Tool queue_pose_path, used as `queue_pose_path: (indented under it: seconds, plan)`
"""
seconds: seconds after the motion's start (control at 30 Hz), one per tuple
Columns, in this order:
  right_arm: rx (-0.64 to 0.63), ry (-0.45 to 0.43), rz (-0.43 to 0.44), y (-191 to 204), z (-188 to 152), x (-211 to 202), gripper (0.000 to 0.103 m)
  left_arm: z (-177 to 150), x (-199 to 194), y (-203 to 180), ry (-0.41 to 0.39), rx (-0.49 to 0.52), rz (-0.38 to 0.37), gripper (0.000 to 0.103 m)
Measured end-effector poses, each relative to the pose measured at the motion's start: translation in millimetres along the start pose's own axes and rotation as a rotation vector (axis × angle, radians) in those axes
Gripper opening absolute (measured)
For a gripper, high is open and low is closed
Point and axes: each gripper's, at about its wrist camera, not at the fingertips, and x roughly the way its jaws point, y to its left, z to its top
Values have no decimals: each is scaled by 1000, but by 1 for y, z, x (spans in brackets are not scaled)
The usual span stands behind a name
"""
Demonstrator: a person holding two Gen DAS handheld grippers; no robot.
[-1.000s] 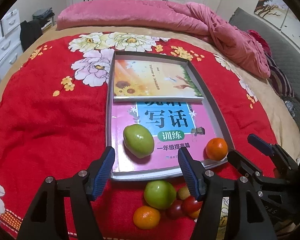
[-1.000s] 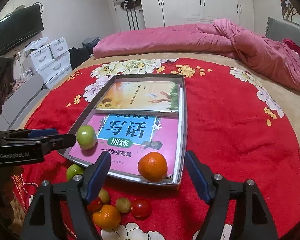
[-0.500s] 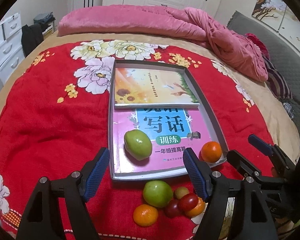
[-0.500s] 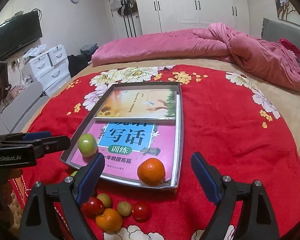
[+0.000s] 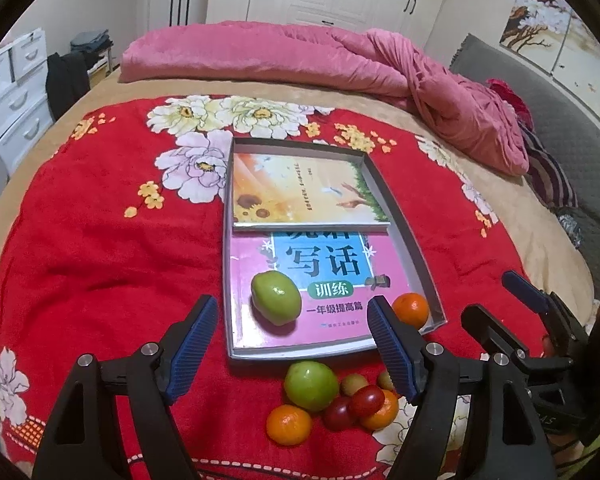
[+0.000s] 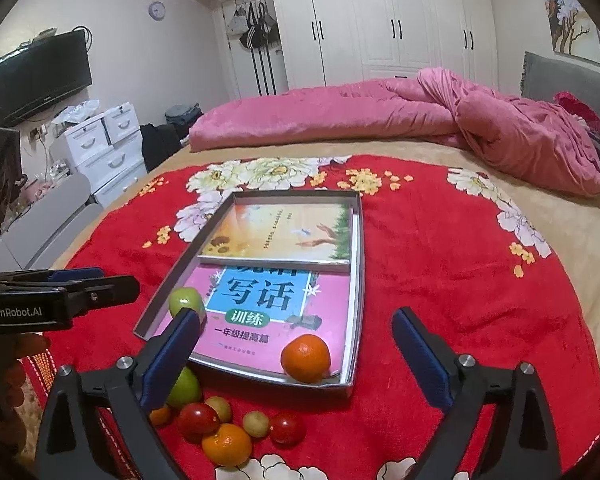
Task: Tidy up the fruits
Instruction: 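Withdraw both open tools from the tray back toward the fruit pile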
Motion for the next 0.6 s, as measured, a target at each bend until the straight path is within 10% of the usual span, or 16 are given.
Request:
queue_pose_path:
  seconds: [0.6]
  plan:
    - [-15, -17, 30, 8, -1, -20, 100, -3, -28, 12, -32, -9, -13, 78]
